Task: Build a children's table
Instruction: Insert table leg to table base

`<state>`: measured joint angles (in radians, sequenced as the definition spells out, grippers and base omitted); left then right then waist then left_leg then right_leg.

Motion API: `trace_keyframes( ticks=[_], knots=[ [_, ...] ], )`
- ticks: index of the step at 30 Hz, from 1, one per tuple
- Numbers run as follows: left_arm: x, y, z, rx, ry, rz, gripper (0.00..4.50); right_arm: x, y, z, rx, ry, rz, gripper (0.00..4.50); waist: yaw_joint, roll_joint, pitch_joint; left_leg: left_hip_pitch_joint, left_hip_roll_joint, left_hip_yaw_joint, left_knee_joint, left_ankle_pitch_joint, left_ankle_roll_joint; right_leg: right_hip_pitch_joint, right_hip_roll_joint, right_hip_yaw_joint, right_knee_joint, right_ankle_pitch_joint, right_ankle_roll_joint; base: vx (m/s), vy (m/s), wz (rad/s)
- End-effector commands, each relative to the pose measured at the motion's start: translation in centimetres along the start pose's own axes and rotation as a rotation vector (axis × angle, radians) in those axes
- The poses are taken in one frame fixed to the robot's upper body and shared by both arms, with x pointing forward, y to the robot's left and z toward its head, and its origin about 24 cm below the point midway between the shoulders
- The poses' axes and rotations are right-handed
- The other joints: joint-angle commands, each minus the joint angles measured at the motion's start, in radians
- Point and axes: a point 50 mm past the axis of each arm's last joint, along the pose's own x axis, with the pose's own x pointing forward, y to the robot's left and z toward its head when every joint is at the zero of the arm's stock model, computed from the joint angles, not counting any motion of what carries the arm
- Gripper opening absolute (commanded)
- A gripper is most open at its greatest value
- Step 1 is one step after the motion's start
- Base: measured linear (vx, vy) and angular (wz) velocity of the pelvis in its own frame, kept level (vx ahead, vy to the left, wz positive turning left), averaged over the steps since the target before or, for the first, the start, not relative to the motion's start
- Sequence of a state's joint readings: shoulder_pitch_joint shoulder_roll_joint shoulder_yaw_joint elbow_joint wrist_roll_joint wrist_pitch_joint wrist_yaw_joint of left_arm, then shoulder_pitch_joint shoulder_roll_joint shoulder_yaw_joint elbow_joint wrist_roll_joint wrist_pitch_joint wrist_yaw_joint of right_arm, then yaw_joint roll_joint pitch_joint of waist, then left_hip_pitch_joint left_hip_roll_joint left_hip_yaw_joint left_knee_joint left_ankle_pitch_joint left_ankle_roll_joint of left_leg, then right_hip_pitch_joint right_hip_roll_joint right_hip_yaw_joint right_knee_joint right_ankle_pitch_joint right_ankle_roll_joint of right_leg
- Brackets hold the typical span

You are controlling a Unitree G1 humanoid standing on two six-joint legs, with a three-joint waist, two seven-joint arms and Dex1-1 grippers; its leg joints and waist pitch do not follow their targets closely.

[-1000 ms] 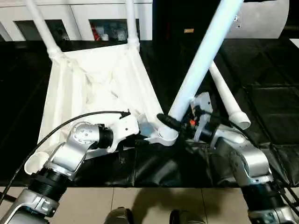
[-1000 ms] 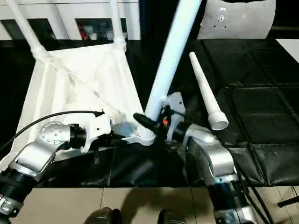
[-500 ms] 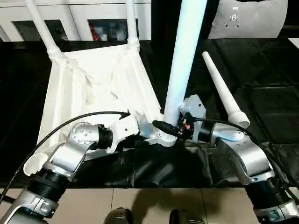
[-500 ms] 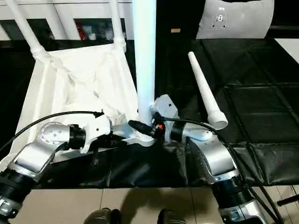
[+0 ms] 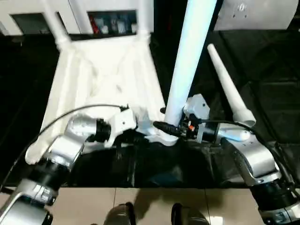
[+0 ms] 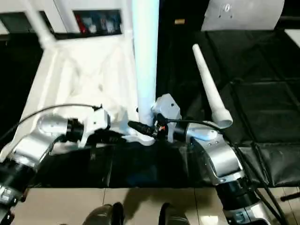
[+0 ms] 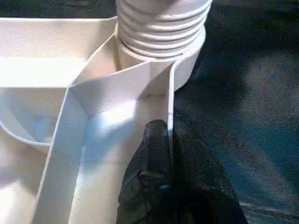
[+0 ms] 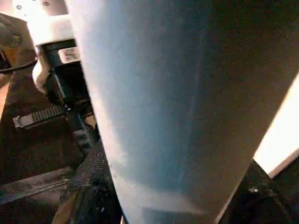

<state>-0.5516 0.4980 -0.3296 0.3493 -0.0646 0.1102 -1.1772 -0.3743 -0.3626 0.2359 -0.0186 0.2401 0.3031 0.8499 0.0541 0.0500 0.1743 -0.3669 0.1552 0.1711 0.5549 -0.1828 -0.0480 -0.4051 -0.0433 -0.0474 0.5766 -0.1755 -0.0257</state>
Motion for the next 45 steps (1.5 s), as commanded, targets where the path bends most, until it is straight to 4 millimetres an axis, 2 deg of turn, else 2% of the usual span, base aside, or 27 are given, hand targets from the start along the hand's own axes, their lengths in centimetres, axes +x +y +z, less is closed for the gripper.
trace_keyframes(
  ticks=[1, 2, 3, 6, 8, 9, 11, 13, 14, 15, 16, 17, 18, 19, 20, 21, 24, 25, 28, 29, 30, 32, 34, 38, 39, 42, 45],
  knots=[
    [-2.4, 2.4, 1.0, 0.019, -0.010, 0.185, 0.00, 0.9, 3.0, -4.8, 0.166, 0.175, 0.121, 1.91, -0.010, -0.004, -0.026, 0.016, 0.074, -0.037, -0.078, -0.284, 0.051, 0.022, -0.112, 0.063, -0.097, -0.545, -0.125, 0.000, 0.000, 0.00],
    [-2.5, 2.4, 1.0, 0.016, -0.009, 0.187, 0.00, 0.9, 3.0, -4.9, 0.165, 0.176, 0.114, 1.91, -0.011, -0.002, -0.025, 0.015, 0.074, -0.038, -0.079, -0.292, 0.048, 0.022, -0.113, 0.063, -0.096, -0.550, -0.128, 0.000, 0.000, 0.00],
    [-2.9, 2.2, 0.8, 0.003, -0.010, 0.196, 0.00, 1.0, 2.8, -4.9, 0.157, 0.177, 0.094, 1.91, -0.014, -0.008, -0.021, 0.014, 0.075, -0.039, -0.082, -0.306, 0.043, 0.022, -0.116, 0.064, -0.097, -0.568, -0.127, 0.000, 0.000, 0.00],
    [-3.4, 1.7, 0.4, -0.018, -0.012, 0.199, 0.00, 1.2, 2.6, -4.8, 0.155, 0.171, 0.074, 1.91, -0.024, -0.005, -0.016, 0.011, 0.078, -0.044, -0.085, -0.326, 0.033, 0.021, -0.120, 0.065, -0.097, -0.593, -0.131, 0.000, 0.000, 0.00],
    [-3.7, 1.3, 0.1, -0.031, -0.009, 0.212, 0.00, 1.4, 2.4, -4.7, 0.149, 0.172, 0.061, 1.91, -0.028, -0.009, -0.014, 0.015, 0.079, -0.043, -0.085, -0.331, 0.031, 0.017, -0.120, 0.068, -0.099, -0.600, -0.133, 0.000, 0.000, 0.00],
    [-4.1, 0.9, -0.1, -0.043, 0.000, 0.227, 0.00, 1.5, 2.2, -4.7, 0.146, 0.171, 0.047, 1.91, -0.031, -0.012, -0.011, 0.011, 0.079, -0.044, -0.087, -0.327, 0.031, 0.019, -0.121, 0.068, -0.097, -0.600, -0.132, 0.000, 0.000, 0.00],
    [-4.3, 0.7, -0.2, -0.051, 0.006, 0.238, 0.00, 1.5, 2.0, -4.7, 0.144, 0.171, 0.038, 1.91, -0.034, -0.010, -0.009, 0.005, 0.080, -0.047, -0.088, -0.321, 0.029, 0.022, -0.123, 0.068, -0.093, -0.596, -0.137, 0.000, 0.000, 0.00],
    [-4.8, -0.2, -0.4, -0.091, 0.008, 0.276, 0.00, 1.7, 1.6, -4.6, 0.140, 0.170, 0.015, 1.91, -0.041, -0.013, -0.009, 0.004, 0.080, -0.046, -0.087, -0.311, 0.033, 0.021, -0.124, 0.070, -0.092, -0.588, -0.143, 0.000, 0.000, 0.00],
    [-4.9, -0.3, -0.4, -0.095, 0.008, 0.280, 0.00, 1.7, 1.5, -4.6, 0.140, 0.170, 0.013, 1.91, -0.046, -0.011, -0.009, 0.005, 0.081, -0.045, -0.086, -0.307, 0.032, 0.020, -0.123, 0.071, -0.091, -0.575, -0.149, 0.000, 0.000, 0.00],
    [-4.9, -1.2, -0.4, -0.133, 0.000, 0.302, 0.00, 1.8, 1.2, -4.5, 0.138, 0.171, -0.006, 1.91, -0.052, -0.015, -0.011, 0.001, 0.083, -0.045, -0.086, -0.293, 0.031, 0.025, -0.124, 0.070, -0.084, -0.540, -0.164, 0.000, 0.000, 0.00],
    [-4.7, -2.4, -0.2, -0.164, -0.003, 0.314, 0.00, 1.9, 0.8, -4.5, 0.136, 0.171, -0.030, 1.91, -0.057, -0.014, -0.007, -0.006, 0.082, -0.047, -0.088, -0.285, 0.038, 0.027, -0.122, 0.069, -0.084, -0.530, -0.168, 0.000, 0.000, 0.00],
    [-4.5, -3.1, -0.1, -0.180, -0.004, 0.319, 0.00, 1.9, 0.6, -4.5, 0.134, 0.170, -0.042, 1.91, -0.063, -0.016, -0.010, -0.006, 0.084, -0.046, -0.086, -0.278, 0.039, 0.028, -0.122, 0.069, -0.079, -0.508, -0.176, 0.000, 0.000, 0.00],
    [-3.8, -4.0, 0.2, -0.194, -0.014, 0.309, 0.00, 2.1, 0.2, -4.5, 0.137, 0.171, -0.073, 1.91, -0.075, -0.023, -0.012, -0.014, 0.080, -0.045, -0.086, -0.257, 0.052, 0.035, -0.117, 0.067, -0.077, -0.475, -0.185, 0.000, 0.000, 0.00],
    [-3.8, -4.0, 0.3, -0.195, -0.014, 0.309, 0.00, 2.1, 0.2, -4.5, 0.137, 0.171, -0.074, 1.91, -0.075, -0.023, -0.012, -0.014, 0.080, -0.045, -0.086, -0.257, 0.052, 0.035, -0.117, 0.067, -0.077, -0.475, -0.185, 0.000, 0.000, 0.00],
    [-3.5, -4.3, 0.4, -0.197, -0.019, 0.304, 0.00, 2.1, 0.0, -4.5, 0.138, 0.172, -0.084, 1.91, -0.076, -0.017, -0.009, -0.010, 0.079, -0.043, -0.085, -0.248, 0.060, 0.029, -0.115, 0.066, -0.080, -0.464, -0.190, 0.000, 0.000, 0.00],
    [-3.1, -4.6, 0.7, -0.202, -0.029, 0.295, 0.00, 2.2, -0.2, -4.5, 0.138, 0.172, -0.102, 1.91, -0.079, -0.023, -0.016, -0.003, 0.079, -0.037, -0.077, -0.226, 0.066, 0.029, -0.115, 0.071, -0.078, -0.425, -0.200, 0.000, 0.000, 0.00],
    [-1.8, -5.1, 1.9, -0.205, -0.051, 0.291, 0.00, 2.5, -0.9, -4.4, 0.147, 0.165, -0.157, 1.91, -0.078, -0.023, -0.015, -0.002, 0.075, -0.030, -0.074, -0.188, 0.082, 0.031, -0.110, 0.070, -0.076, -0.362, -0.223, 0.000, 0.000, 0.00],
    [-1.2, -5.3, 2.8, -0.205, -0.056, 0.298, 0.00, 2.7, -1.3, -4.3, 0.151, 0.159, -0.180, 1.91, -0.073, -0.022, -0.023, 0.001, 0.076, -0.029, -0.070, -0.177, 0.082, 0.035, -0.112, 0.069, -0.074, -0.362, -0.230, 0.000, 0.000, 0.00],
    [-0.7, -5.6, 3.9, -0.202, -0.071, 0.300, 0.00, 2.9, -1.5, -4.2, 0.154, 0.152, -0.194, 1.91, -0.069, -0.023, -0.024, 0.000, 0.074, -0.028, -0.069, -0.171, 0.083, 0.036, -0.107, 0.066, -0.074, -0.350, -0.233, 0.000, 0.000, 0.00],
    [-0.4, -5.9, 4.6, -0.200, -0.088, 0.286, 0.00, 3.0, -1.6, -4.2, 0.161, 0.148, -0.195, 1.91, -0.068, -0.024, -0.033, 0.002, 0.076, -0.027, -0.067, -0.160, 0.084, 0.040, -0.108, 0.066, -0.069, -0.321, -0.242, 0.000, 0.000, 0.00],
    [0.0, -6.3, 5.2, -0.194, -0.104, 0.270, 0.00, 3.1, -1.6, -4.2, 0.164, 0.147, -0.195, 1.91, -0.067, -0.025, -0.034, 0.000, 0.073, -0.026, -0.065, -0.159, 0.090, 0.041, -0.107, 0.065, -0.071, -0.321, -0.241, 0.000, 0.000, 0.00],
    [0.0, -6.3, 5.2, -0.194, -0.105, 0.269, 0.00, 3.1, -1.6, -4.2, 0.164, 0.147, -0.195, 1.91, -0.065, -0.025, -0.036, -0.001, 0.074, -0.027, -0.064, -0.146, 0.092, 0.042, -0.107, 0.064, -0.069, -0.303, -0.245, 0.000, 0.000, 0.00],
    [0.7, -6.9, 6.0, -0.195, -0.127, 0.241, 0.00, 3.4, -1.5, -4.2, 0.178, 0.147, -0.182, 1.91, -0.065, -0.029, -0.045, -0.001, 0.073, -0.026, -0.060, -0.127, 0.096, 0.046, -0.106, 0.063, -0.065, -0.270, -0.254, 0.000, 0.000, 0.00],
    [1.1, -6.7, 5.2, -0.218, -0.085, 0.275, 0.00, 3.8, -1.3, -4.3, 0.180, 0.152, -0.155, 1.91, -0.064, -0.030, -0.050, -0.002, 0.071, -0.025, -0.055, -0.112, 0.110, 0.049, -0.105, 0.061, -0.060, -0.222, -0.272, 0.000, 0.000, 0.00],
    [0.9, -6.4, 4.7, -0.215, -0.055, 0.298, 0.00, 3.9, -1.3, -4.3, 0.181, 0.152, -0.152, 1.91, -0.061, -0.029, -0.048, 0.001, 0.071, -0.024, -0.056, -0.140, 0.107, 0.047, -0.106, 0.061, -0.066, -0.275, -0.262, 0.000, 0.000, 0.00],
    [0.6, -6.0, 4.1, -0.208, -0.014, 0.323, 0.00, 3.9, -1.2, -4.4, 0.184, 0.156, -0.146, 1.91, -0.058, -0.030, -0.049, 0.003, 0.070, -0.025, -0.056, -0.150, 0.095, 0.047, -0.106, 0.061, -0.069, -0.326, -0.245, 0.000, 0.000, 0.00],
    [0.4, -5.7, 3.9, -0.208, 0.004, 0.338, 0.00, 3.8, -1.1, -4.5, 0.187, 0.160, -0.142, 1.91, -0.058, -0.027, -0.056, 0.001, 0.070, -0.025, -0.052, -0.114, 0.095, 0.050, -0.102, 0.060, -0.061, -0.258, -0.254, 0.000, 0.000, 0.00]
  ],
)
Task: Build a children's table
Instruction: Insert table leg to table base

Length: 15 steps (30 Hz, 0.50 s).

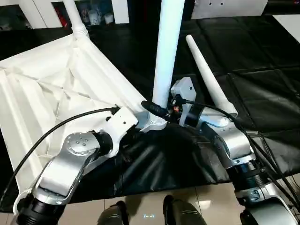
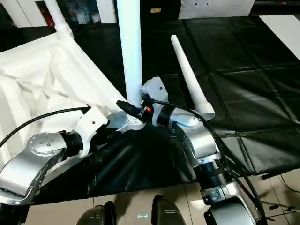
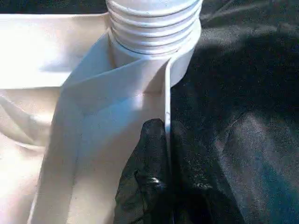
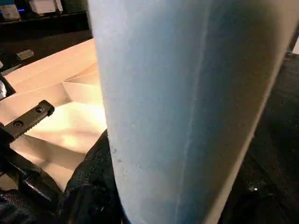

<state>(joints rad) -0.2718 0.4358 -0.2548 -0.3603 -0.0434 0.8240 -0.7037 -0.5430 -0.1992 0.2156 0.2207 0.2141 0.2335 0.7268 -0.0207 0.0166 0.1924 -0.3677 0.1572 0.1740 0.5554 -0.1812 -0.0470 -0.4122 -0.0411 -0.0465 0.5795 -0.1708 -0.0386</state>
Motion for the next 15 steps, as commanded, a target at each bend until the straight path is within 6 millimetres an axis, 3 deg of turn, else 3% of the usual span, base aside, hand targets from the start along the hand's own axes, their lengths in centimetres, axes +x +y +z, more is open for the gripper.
trace_keyframes(
  ticks=[1, 4, 5, 7, 9, 11, 15],
  knots=[
    [0.1, -1.2, 1.2, 0.047, -0.056, -0.078, 0.00, -0.9, 0.6, -6.0, 0.135, 0.263, -0.041, 1.91, 0.018, 0.011, -0.077, 0.002, 0.068, -0.029, -0.052, -0.108, 0.096, 0.057, -0.105, 0.059, -0.061, -0.243, -0.247, 0.000, 0.000, 0.00],
    [0.1, -0.3, 1.1, 0.058, -0.044, -0.058, 0.00, -0.9, 0.5, -6.1, 0.155, 0.262, -0.046, 1.91, 0.018, 0.011, -0.082, 0.002, 0.066, -0.027, -0.048, -0.097, 0.110, 0.060, -0.103, 0.057, -0.057, -0.185, -0.270, 0.000, 0.000, 0.00],
    [0.1, -0.3, 1.1, 0.058, -0.044, -0.058, 0.00, -0.9, 0.5, -6.1, 0.155, 0.262, -0.046, 1.91, 0.018, 0.011, -0.081, 0.002, 0.066, -0.027, -0.049, -0.108, 0.110, 0.059, -0.103, 0.057, -0.059, -0.201, -0.269, 0.000, 0.000, 0.00],
    [0.1, 0.1, 1.2, 0.062, -0.039, -0.064, 0.00, -1.0, 0.4, -6.5, 0.163, 0.269, -0.051, 2.47, 0.020, 0.010, -0.080, 0.004, 0.066, -0.027, -0.049, -0.143, 0.094, 0.059, -0.105, 0.057, -0.064, -0.272, -0.255, 0.000, 0.000, 0.00],
    [0.2, 0.4, 1.4, 0.053, -0.051, -0.058, 0.00, -1.1, 0.2, -6.6, 0.156, 0.270, -0.079, 2.63, 0.021, 0.011, -0.079, 0.007, 0.067, -0.027, -0.048, -0.153, 0.081, 0.056, -0.105, 0.058, -0.066, -0.308, -0.247, 0.000, 0.000, 0.00],
    [0.2, 0.7, 1.6, 0.056, -0.070, -0.047, 0.00, -1.2, 0.1, -6.6, 0.149, 0.271, -0.075, 2.81, 0.028, 0.012, -0.088, 0.006, 0.068, -0.027, -0.043, -0.118, 0.077, 0.059, -0.106, 0.060, -0.057, -0.243, -0.257, 0.000, 0.000, 0.00],
    [0.3, 1.6, 1.9, 0.060, -0.115, -0.020, 0.00, -1.7, -0.1, -6.6, 0.153, 0.261, -0.086, 3.13, 0.037, 0.013, -0.089, 0.009, 0.067, -0.023, -0.042, -0.115, 0.088, 0.057, -0.102, 0.059, -0.056, -0.197, -0.273, 0.000, 0.000, 0.00]
  ],
)
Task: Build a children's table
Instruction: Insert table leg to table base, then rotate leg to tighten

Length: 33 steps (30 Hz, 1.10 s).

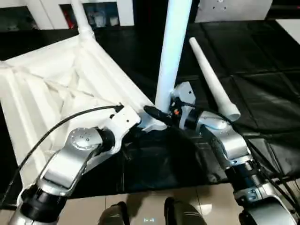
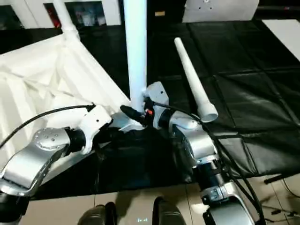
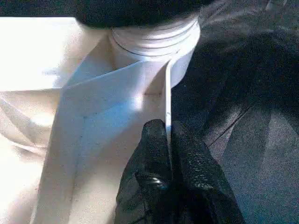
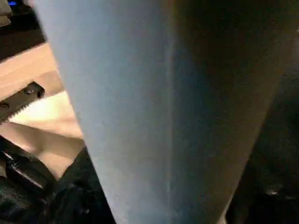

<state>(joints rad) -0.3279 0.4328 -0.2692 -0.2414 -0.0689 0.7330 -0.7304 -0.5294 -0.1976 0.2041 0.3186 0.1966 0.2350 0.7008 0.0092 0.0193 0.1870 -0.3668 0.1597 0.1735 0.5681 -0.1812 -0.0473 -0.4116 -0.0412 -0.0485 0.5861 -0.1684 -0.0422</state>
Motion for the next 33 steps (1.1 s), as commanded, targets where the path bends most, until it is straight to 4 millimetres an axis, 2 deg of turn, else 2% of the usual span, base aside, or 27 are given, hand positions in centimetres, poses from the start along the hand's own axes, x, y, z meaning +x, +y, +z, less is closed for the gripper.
trace_keyframes(
  ticks=[1, 2, 3, 5, 6, 8, 10, 11, 13, 15, 23, 24, 28, 33],
  knots=[
    [-0.8, 0.9, 1.7, 0.062, -0.086, 0.021, 0.00, -1.0, 0.1, -4.1, 0.081, 0.176, -0.027, 3.13, 0.009, 0.009, -0.083, 0.005, 0.064, -0.023, -0.054, -0.113, 0.090, 0.058, -0.102, 0.061, -0.062, -0.195, -0.267, 0.000, 0.000, 0.00],
    [-0.8, 0.9, 1.7, 0.062, -0.086, 0.021, 0.00, -1.0, 0.1, -4.1, 0.081, 0.176, -0.027, 3.39, 0.013, 0.009, -0.086, 0.006, 0.065, -0.023, -0.054, -0.102, 0.092, 0.058, -0.102, 0.061, -0.058, -0.177, -0.269, 0.000, 0.000, 0.00],
    [-0.8, 1.1, 1.4, 0.077, -0.082, -0.009, 0.00, -1.6, -0.1, -4.0, 0.067, 0.155, -0.035, 3.48, 0.013, 0.007, -0.087, 0.005, 0.065, -0.023, -0.054, -0.094, 0.095, 0.060, -0.101, 0.060, -0.056, -0.165, -0.270, 0.000, 0.000, 0.00],
    [-0.9, 1.3, 1.1, 0.087, -0.082, -0.045, 0.00, -2.3, -0.3, -3.9, 0.042, 0.128, -0.042, 3.57, 0.020, 0.009, -0.089, 0.007, 0.063, -0.020, -0.051, -0.085, 0.104, 0.058, -0.102, 0.061, -0.056, -0.152, -0.265, 0.000, 0.000, 0.00],
    [-0.9, 1.3, 1.0, 0.095, -0.084, -0.057, 0.00, -2.6, -0.3, -3.9, 0.034, 0.121, -0.044, 3.68, 0.025, 0.007, -0.089, 0.004, 0.062, -0.020, -0.051, -0.073, 0.106, 0.059, -0.099, 0.061, -0.054, -0.136, -0.262, 0.000, 0.000, 0.00],
    [-1.0, 1.4, 0.7, 0.105, -0.083, -0.083, 0.00, -3.1, -0.3, -3.9, 0.042, 0.113, -0.021, 3.92, 0.028, 0.007, -0.090, 0.003, 0.063, -0.021, -0.050, -0.069, 0.115, 0.059, -0.100, 0.062, -0.050, -0.115, -0.268, 0.000, 0.000, 0.00],
    [-1.0, 1.5, 0.3, 0.135, -0.075, -0.110, 0.00, -3.8, -0.5, -3.7, 0.037, 0.101, -0.012, 4.02, 0.032, 0.012, -0.084, 0.004, 0.063, -0.022, -0.052, -0.102, 0.110, 0.056, -0.099, 0.060, -0.059, -0.175, -0.260, 0.000, 0.000, 0.00],
    [-1.0, 1.5, 0.3, 0.135, -0.075, -0.110, 0.00, -3.8, -0.5, -3.7, 0.037, 0.101, -0.012, 4.02, 0.032, 0.010, -0.085, 0.005, 0.064, -0.021, -0.052, -0.111, 0.104, 0.056, -0.100, 0.060, -0.059, -0.186, -0.256, 0.000, 0.000, 0.00],
    [-0.9, 1.4, -0.2, 0.184, -0.054, -0.169, 0.00, -4.9, -0.9, -3.5, 0.017, 0.086, -0.005, 4.34, 0.034, 0.012, -0.084, 0.007, 0.065, -0.022, -0.053, -0.124, 0.096, 0.055, -0.101, 0.061, -0.060, -0.206, -0.249, 0.000, 0.000, 0.00],
    [-0.8, 1.4, -0.4, 0.201, -0.046, -0.196, 0.00, -5.2, -1.2, -3.4, 0.005, 0.076, -0.011, 4.45, 0.036, 0.012, -0.082, 0.008, 0.064, -0.022, -0.054, -0.132, 0.094, 0.054, -0.099, 0.061, -0.062, -0.216, -0.243, 0.000, 0.000, 0.00],
    [-0.5, 1.4, -1.0, 0.271, -0.021, -0.299, 0.00, -7.2, -2.0, -1.6, -0.071, 0.043, 0.079, 4.45, 0.050, 0.011, -0.088, 0.008, 0.065, -0.021, -0.050, -0.102, 0.105, 0.057, -0.100, 0.061, -0.054, -0.161, -0.261, 0.000, 0.000, 0.00],
    [-0.4, 1.4, -1.1, 0.284, -0.020, -0.316, 0.00, -7.4, -2.0, -1.4, -0.086, 0.046, 0.115, 4.45, 0.049, 0.008, -0.087, 0.006, 0.065, -0.020, -0.050, -0.102, 0.109, 0.058, -0.100, 0.061, -0.054, -0.159, -0.263, 0.000, 0.000, 0.00],
    [-0.3, 1.3, -1.1, 0.311, -0.020, -0.357, 0.00, -7.6, -2.1, -0.6, -0.121, 0.054, 0.186, 4.45, 0.051, 0.008, -0.086, 0.005, 0.065, -0.020, -0.049, -0.108, 0.118, 0.058, -0.102, 0.060, -0.057, -0.188, -0.259, 0.000, 0.000, 0.00],
    [-0.3, 1.1, -1.0, 0.343, -0.017, -0.404, 0.00, -7.2, -2.0, -0.2, -0.164, 0.085, 0.269, 4.45, 0.052, 0.007, -0.087, 0.006, 0.067, -0.021, -0.048, -0.091, 0.124, 0.056, -0.101, 0.058, -0.052, -0.166, -0.267, 0.000, 0.000, 0.00]
  ],
)
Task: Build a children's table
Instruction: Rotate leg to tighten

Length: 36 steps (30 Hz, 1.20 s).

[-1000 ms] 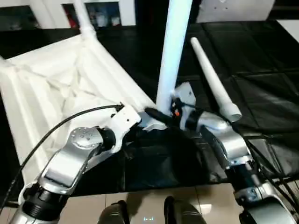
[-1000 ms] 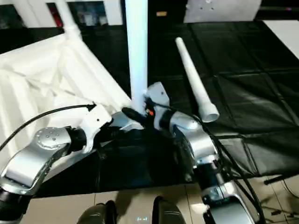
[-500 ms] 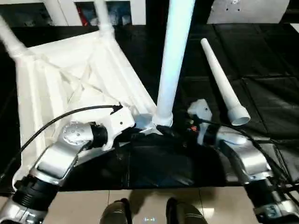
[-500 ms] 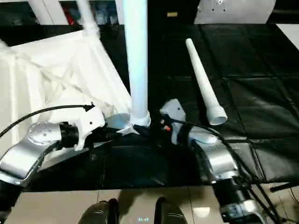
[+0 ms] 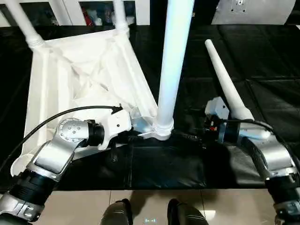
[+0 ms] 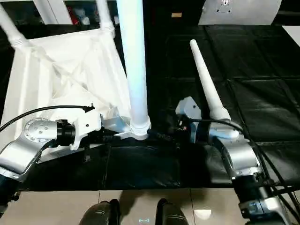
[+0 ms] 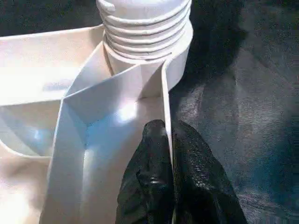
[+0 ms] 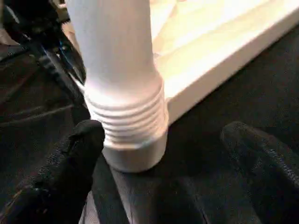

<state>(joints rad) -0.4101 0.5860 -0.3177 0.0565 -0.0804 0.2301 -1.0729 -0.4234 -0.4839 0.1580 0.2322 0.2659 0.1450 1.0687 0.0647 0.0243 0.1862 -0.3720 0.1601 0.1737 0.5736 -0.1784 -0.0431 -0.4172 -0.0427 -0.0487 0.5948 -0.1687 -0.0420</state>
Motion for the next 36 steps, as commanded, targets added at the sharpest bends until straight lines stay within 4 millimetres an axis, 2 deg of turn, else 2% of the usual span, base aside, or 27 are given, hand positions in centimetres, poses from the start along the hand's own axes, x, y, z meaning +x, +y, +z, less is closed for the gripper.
trace_keyframes(
  ticks=[1, 6, 9, 15, 23, 29, 36],
  knots=[
    [1.0, -1.0, 0.6, 0.073, 0.006, -0.127, 0.00, 0.6, 0.2, 0.7, -0.054, 0.007, 0.072, 4.45, -0.003, 0.003, -0.087, 0.012, 0.067, -0.020, -0.053, -0.092, 0.124, 0.060, -0.099, 0.058, -0.060, -0.157, -0.270, 0.000, 0.000, 0.00],
    [1.1, -1.0, 0.8, 0.088, 0.001, -0.151, 0.00, 1.6, -0.1, 1.0, -0.054, 0.005, 0.127, 4.45, -0.001, 0.004, -0.088, 0.012, 0.069, -0.020, -0.052, -0.082, 0.127, 0.061, -0.101, 0.059, -0.055, -0.133, -0.286, 0.000, 0.000, 0.00],
    [1.3, -1.0, 0.9, 0.094, -0.001, -0.157, 0.00, 2.2, -0.2, 1.1, -0.051, 0.009, 0.156, 4.12, 0.005, 0.004, -0.090, 0.012, 0.071, -0.020, -0.050, -0.067, 0.132, 0.060, -0.100, 0.059, -0.050, -0.101, -0.294, 0.000, 0.000, 0.00],
    [1.4, -1.0, 0.9, 0.101, -0.003, -0.168, 0.00, 2.8, -0.4, 1.2, -0.053, 0.011, 0.180, 3.63, 0.008, 0.002, -0.086, 0.012, 0.071, -0.019, -0.052, -0.087, 0.122, 0.059, -0.102, 0.059, -0.055, -0.146, -0.286, 0.000, 0.000, 0.00],
    [1.3, -1.0, 0.9, 0.100, -0.001, -0.168, 0.00, 3.0, -0.4, 1.2, -0.058, 0.008, 0.205, 2.96, 0.009, 0.002, -0.086, 0.012, 0.071, -0.019, -0.053, -0.085, 0.121, 0.059, -0.103, 0.059, -0.055, -0.145, -0.283, 0.000, 0.000, 0.00],
    [1.3, -0.7, 0.7, 0.087, -0.002, -0.149, 0.00, 2.9, 0.0, 1.1, -0.067, 0.003, 0.225, 2.74, 0.010, 0.003, -0.087, 0.012, 0.071, -0.019, -0.052, -0.081, 0.123, 0.059, -0.101, 0.059, -0.054, -0.135, -0.284, 0.000, 0.000, 0.00],
    [1.3, -0.4, 0.6, 0.069, -0.006, -0.128, 0.00, 2.9, 0.8, 0.3, -0.064, 0.015, 0.236, 2.72, 0.013, 0.005, -0.087, 0.014, 0.072, -0.019, -0.053, -0.086, 0.117, 0.057, -0.101, 0.059, -0.055, -0.137, -0.282, 0.000, 0.000, 0.00]
  ],
)
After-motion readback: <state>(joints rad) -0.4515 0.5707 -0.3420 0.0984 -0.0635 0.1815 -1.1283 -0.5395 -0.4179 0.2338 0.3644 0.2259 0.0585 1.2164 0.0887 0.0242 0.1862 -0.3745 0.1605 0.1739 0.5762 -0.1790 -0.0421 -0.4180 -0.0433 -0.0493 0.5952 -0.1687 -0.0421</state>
